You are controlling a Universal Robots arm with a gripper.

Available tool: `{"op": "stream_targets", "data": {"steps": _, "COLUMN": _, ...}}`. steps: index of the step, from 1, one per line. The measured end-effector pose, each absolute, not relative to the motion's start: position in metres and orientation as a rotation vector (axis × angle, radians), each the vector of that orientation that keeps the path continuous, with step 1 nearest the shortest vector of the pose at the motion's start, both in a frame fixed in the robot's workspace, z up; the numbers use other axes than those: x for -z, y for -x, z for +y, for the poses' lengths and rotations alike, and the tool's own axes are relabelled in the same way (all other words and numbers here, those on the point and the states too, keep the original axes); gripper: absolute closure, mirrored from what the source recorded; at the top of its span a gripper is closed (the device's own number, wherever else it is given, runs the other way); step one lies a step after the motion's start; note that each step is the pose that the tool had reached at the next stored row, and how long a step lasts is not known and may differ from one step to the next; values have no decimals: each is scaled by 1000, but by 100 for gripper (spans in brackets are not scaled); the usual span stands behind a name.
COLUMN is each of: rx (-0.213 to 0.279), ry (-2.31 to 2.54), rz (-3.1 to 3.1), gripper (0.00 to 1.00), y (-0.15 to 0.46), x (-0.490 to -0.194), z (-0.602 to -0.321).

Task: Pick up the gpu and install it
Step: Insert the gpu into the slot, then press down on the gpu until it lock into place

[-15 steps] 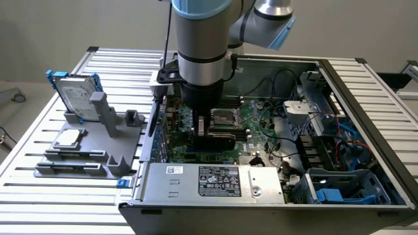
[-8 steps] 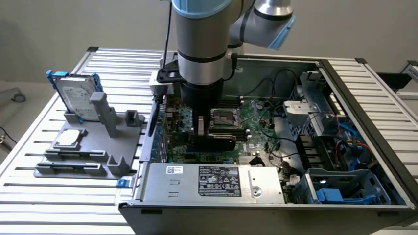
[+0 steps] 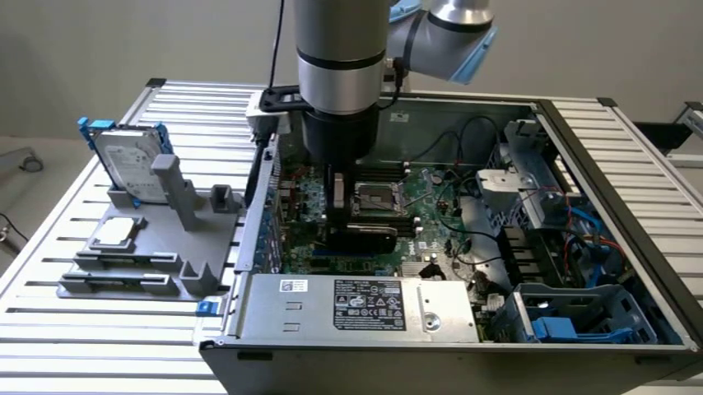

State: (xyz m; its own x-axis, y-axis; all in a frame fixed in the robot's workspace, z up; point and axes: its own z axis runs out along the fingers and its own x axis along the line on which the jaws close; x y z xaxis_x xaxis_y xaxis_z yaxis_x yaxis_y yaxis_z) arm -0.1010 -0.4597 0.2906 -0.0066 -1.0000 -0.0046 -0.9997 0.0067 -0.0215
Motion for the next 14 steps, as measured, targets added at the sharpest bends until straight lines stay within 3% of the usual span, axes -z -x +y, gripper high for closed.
{"op": "stream_targets", "data": {"steps": 3, "rx": 18, "ry": 2201, "rz": 2216, "gripper": 68, "y": 101, "x": -296, "z": -460}}
{"op": "stream_targets", "data": {"steps": 5, "rx": 18, "ry": 2201, "rz": 2216, "gripper": 81, "y": 101, "x": -296, "z": -460}}
{"op": "stream_targets", "data": {"steps": 8, "rx": 18, "ry": 2201, "rz": 2216, "gripper": 89, "y": 101, "x": -296, "z": -460}}
{"op": "stream_targets", "data": {"steps": 14, "rx": 18, "ry": 2201, "rz": 2216, "gripper": 89, "y": 101, "x": -296, "z": -460}}
